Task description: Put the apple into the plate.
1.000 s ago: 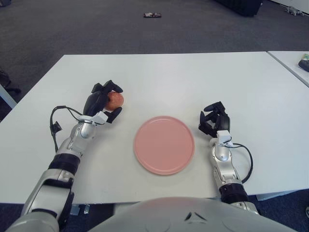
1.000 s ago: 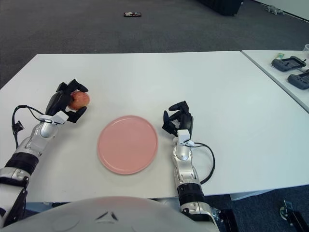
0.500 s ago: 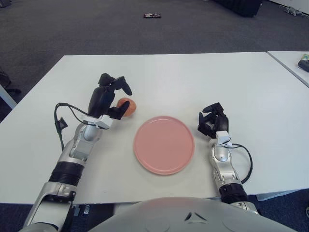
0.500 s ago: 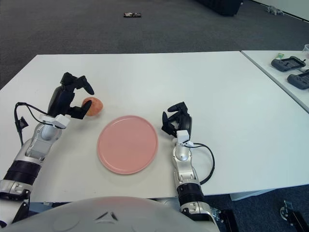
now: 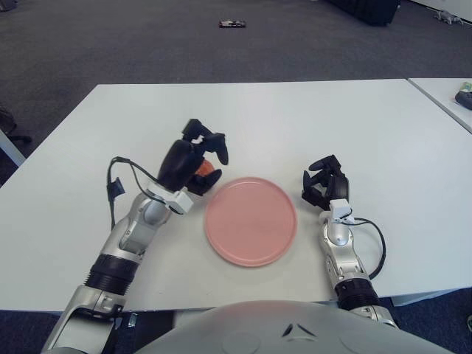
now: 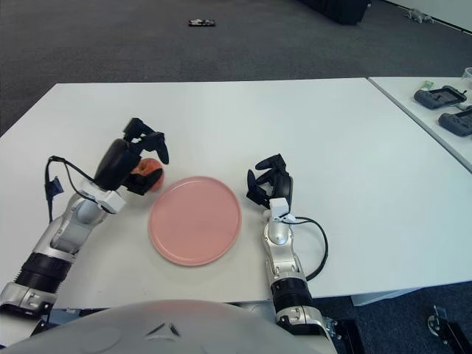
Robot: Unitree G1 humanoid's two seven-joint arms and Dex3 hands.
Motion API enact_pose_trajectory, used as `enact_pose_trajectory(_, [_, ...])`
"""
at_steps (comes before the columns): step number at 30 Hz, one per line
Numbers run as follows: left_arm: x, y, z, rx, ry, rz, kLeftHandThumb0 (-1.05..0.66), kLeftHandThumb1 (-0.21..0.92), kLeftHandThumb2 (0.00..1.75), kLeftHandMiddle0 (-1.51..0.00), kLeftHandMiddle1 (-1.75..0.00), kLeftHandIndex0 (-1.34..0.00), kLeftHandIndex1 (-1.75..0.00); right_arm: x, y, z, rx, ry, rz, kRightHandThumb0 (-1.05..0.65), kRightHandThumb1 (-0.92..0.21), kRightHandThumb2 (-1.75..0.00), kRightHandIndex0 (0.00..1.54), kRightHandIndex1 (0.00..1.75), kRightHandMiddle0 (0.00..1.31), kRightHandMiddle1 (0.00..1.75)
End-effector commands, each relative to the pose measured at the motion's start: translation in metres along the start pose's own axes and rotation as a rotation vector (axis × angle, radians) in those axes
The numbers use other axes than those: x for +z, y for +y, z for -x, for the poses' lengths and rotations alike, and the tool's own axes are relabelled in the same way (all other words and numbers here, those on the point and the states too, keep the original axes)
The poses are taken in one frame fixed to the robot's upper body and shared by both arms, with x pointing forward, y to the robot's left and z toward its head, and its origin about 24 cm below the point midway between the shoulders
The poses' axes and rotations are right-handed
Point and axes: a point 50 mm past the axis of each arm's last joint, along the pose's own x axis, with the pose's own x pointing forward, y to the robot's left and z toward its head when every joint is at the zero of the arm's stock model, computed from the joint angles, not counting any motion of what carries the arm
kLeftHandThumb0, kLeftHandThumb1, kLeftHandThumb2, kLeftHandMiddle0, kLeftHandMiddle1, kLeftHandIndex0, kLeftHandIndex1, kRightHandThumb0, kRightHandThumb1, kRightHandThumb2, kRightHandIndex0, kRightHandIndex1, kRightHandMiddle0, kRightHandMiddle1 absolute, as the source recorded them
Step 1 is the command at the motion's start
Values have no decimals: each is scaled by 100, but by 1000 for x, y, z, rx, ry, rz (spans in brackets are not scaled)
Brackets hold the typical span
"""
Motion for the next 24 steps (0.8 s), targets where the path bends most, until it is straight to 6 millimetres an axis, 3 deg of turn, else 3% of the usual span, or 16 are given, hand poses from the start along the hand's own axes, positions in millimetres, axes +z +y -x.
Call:
enact_pose_trajectory(1, [4,-6,-3,-82,-54,16,-56,12,157,-133,-175,-78,-175,-4,-3,-1,1,19,6,-41,-56,-102,62,172,42,175])
enact_pose_trajectory(10, [2,-15,-9,-226,-127,27,-55,13,155,-130,-175,-76,-175,-6,-3,-2,-3,23,-15,-41,-53,-106,62,169,44,175])
enact_pose_trajectory(24, [-18,-12,-12,-218,-25,-79,-54,15,152,-124,-175,-75,-175,-6,-3,-2,-2,22,-22,-41,-53,-106,61,166,44,175])
